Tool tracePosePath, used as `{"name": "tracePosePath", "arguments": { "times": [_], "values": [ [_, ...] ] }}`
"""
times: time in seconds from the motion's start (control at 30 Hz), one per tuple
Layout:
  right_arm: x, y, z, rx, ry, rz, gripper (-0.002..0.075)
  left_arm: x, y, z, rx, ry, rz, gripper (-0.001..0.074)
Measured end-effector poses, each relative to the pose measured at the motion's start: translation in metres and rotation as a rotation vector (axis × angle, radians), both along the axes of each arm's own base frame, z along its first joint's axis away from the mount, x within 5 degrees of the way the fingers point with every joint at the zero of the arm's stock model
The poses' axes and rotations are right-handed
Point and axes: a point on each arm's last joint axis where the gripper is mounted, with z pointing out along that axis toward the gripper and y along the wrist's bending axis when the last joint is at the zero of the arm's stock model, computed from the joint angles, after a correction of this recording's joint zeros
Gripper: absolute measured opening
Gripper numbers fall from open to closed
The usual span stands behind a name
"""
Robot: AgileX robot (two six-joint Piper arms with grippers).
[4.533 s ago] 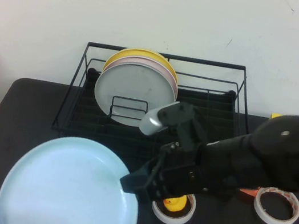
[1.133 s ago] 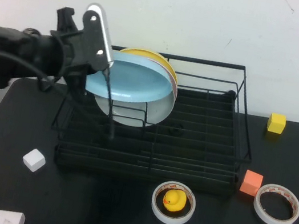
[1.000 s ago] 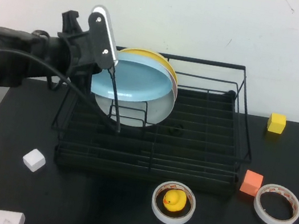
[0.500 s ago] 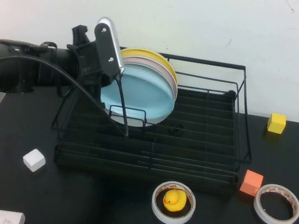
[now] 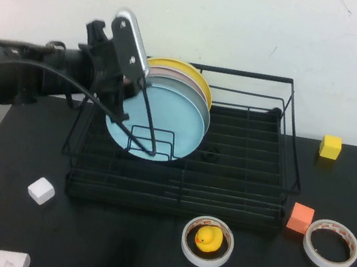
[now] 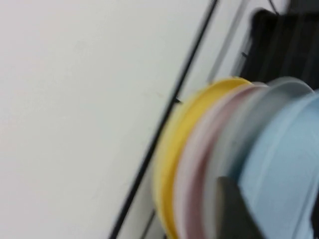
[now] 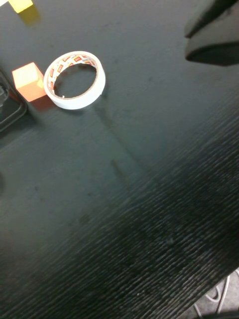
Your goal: Place plate on rack
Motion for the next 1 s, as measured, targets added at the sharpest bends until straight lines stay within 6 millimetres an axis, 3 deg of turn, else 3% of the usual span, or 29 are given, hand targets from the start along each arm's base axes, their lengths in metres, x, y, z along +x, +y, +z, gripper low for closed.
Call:
{"name": "tracePosePath", "arguments": {
  "times": [0.17, 0.27, 0.4, 0.63, 0.77, 1.0],
  "values": [
    [0.000, 0.000, 0.000, 0.011, -0.003, -0.009, 0.0003, -0.012, 0.011, 0.045, -0.108, -0.027, 0.144, 0.0102],
    [0.001, 0.001, 0.001, 0.018, -0.011, -0.009, 0.0003, -0.024, 0.023, 0.073, -0.258, -0.004, 0.309, 0.0030],
    [0.002, 0.002, 0.003, 0.031, -0.035, -0.005, 0.0002, -0.057, 0.037, 0.091, -0.461, 0.061, 0.445, 0.0006],
    [0.002, 0.015, 0.010, 0.145, -0.127, 0.121, 0.0002, -0.135, 0.036, 0.103, -0.606, 0.130, 0.273, 0.0000],
    [0.003, 0.024, 0.007, 0.240, -0.179, 0.182, 0.0002, -0.164, 0.039, 0.100, -0.666, 0.168, 0.252, 0.0000],
    [0.003, 0.026, 0.006, 0.256, -0.199, 0.201, 0.0002, -0.227, 0.063, 0.094, -0.676, 0.061, 0.339, 0.0000]
  ]
}}
